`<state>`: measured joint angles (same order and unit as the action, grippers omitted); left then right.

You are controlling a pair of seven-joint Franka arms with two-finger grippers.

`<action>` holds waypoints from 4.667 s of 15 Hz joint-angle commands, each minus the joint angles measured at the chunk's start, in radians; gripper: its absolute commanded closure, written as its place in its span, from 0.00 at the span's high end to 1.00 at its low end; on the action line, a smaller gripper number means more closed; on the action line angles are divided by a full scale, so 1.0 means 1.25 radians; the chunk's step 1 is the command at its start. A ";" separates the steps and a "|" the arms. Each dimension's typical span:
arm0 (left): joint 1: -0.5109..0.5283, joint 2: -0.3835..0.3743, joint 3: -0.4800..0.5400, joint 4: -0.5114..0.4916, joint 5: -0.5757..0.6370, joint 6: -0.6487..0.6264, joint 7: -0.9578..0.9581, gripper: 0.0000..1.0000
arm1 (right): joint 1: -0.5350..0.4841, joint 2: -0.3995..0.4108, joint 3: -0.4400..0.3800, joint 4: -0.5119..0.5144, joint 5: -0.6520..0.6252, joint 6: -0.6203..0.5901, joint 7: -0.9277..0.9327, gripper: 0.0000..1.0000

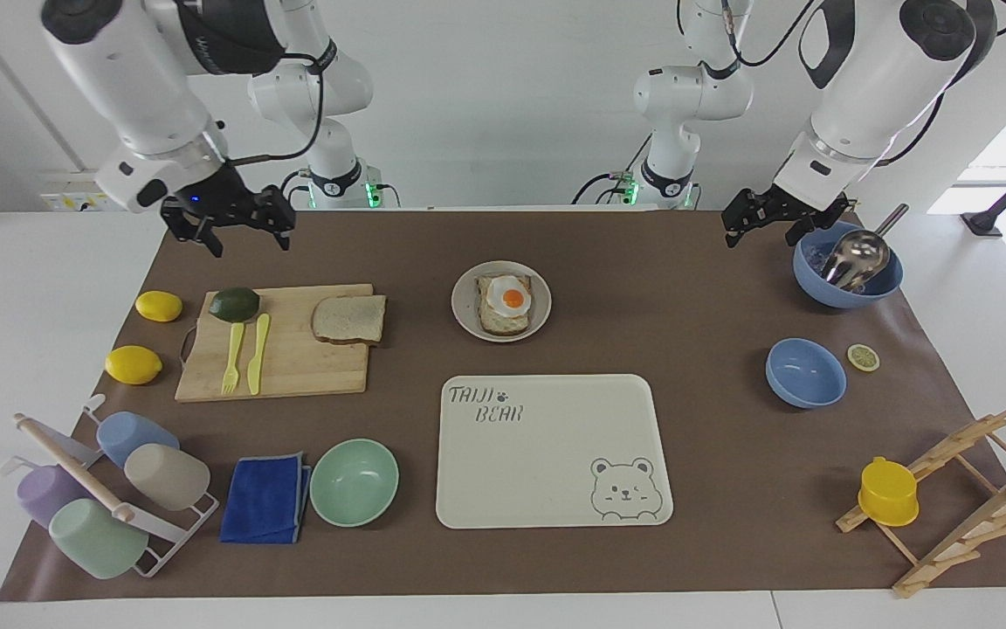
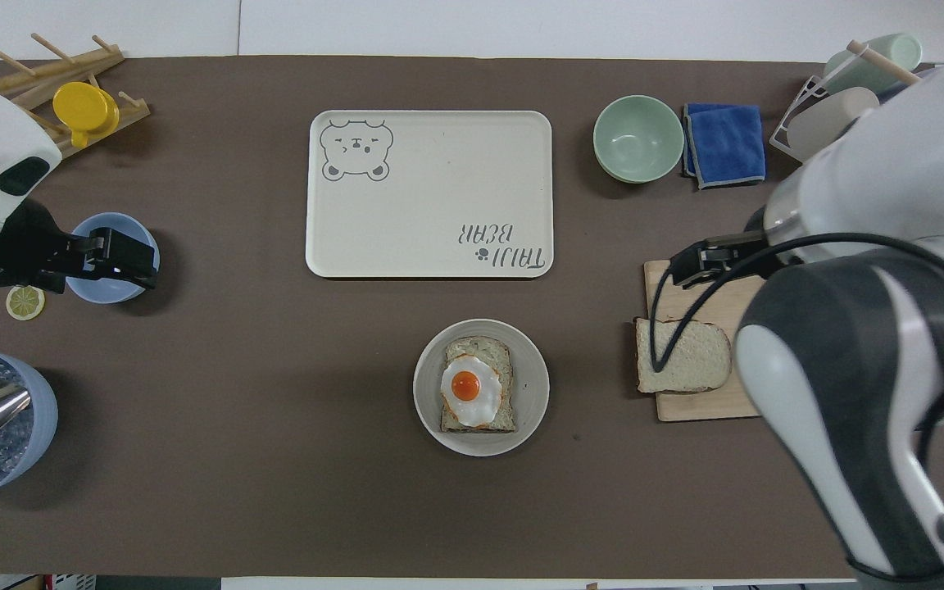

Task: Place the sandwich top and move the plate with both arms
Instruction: 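Grasp the bread slice and carry it toward the egg plate, then lower the bread slice onto the egg toast and open the right gripper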

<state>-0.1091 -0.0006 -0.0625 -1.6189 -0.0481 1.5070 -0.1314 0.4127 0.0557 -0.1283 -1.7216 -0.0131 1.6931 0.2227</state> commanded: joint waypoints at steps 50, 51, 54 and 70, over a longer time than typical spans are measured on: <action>0.003 -0.022 0.003 -0.022 -0.007 -0.003 -0.009 1.00 | 0.287 0.209 0.071 0.030 -0.195 0.022 0.292 0.00; 0.004 -0.022 0.002 -0.022 -0.007 -0.001 -0.008 1.00 | 0.291 0.213 0.078 0.033 -0.194 0.027 0.303 0.00; 0.011 -0.022 0.002 -0.022 -0.007 0.002 -0.008 1.00 | 0.346 0.241 0.092 0.032 -0.188 0.077 0.379 0.00; 0.031 -0.028 0.002 -0.028 -0.002 0.029 -0.010 1.00 | 0.394 0.261 0.106 0.000 -0.190 0.170 0.438 0.00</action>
<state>-0.0837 -0.0082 -0.0587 -1.6190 -0.0480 1.5167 -0.1369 0.9028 0.3911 -0.0010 -1.7079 -0.2590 1.8709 0.7582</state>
